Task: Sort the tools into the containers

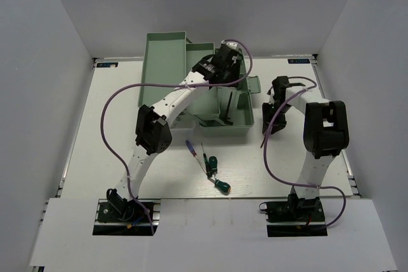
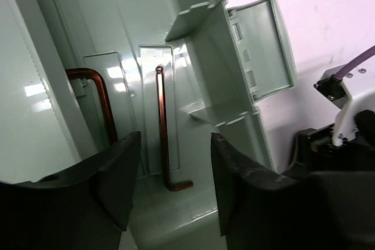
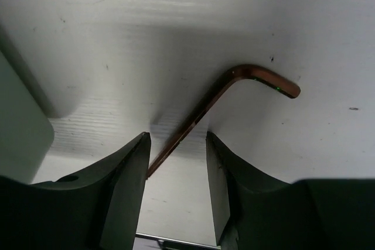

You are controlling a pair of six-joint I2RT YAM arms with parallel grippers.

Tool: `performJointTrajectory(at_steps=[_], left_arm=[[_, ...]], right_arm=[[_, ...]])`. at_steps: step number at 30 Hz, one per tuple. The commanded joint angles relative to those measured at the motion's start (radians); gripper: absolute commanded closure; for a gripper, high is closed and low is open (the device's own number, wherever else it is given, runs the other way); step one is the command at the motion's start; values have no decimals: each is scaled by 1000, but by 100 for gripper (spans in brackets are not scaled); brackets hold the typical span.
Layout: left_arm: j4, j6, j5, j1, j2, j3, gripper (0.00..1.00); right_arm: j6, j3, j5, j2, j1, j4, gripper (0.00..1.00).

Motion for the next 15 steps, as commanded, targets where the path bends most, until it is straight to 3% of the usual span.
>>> performJointTrajectory(at_steps=[1,3,6,9,10,11,13,15], left_arm=[[34,20,31,0,-73,8,37],[43,41,43,0,-92,8,28],[43,102,43,-15,-162,8,27],[34,161,16,-45,-335,-131,30],[49,161,16,-58,-401,-280,31],[72,178,28,-58,-475,-372,33],[121,178,52,-80,-707,-632,36],[122,169,86,-80,-846,-774,36]], right_arm=[[106,9,89,26,3,13,52],[128,4,72,48,1,24,52],[161,-3,78,73,10,38,61],[204,4,124,88,9,33,83],[220,4,128,87,6,33,97],[223,4,141,87,0,30,100],[215,-8,182,67,-13,36,100],[201,-5,188,50,-46,43,100]])
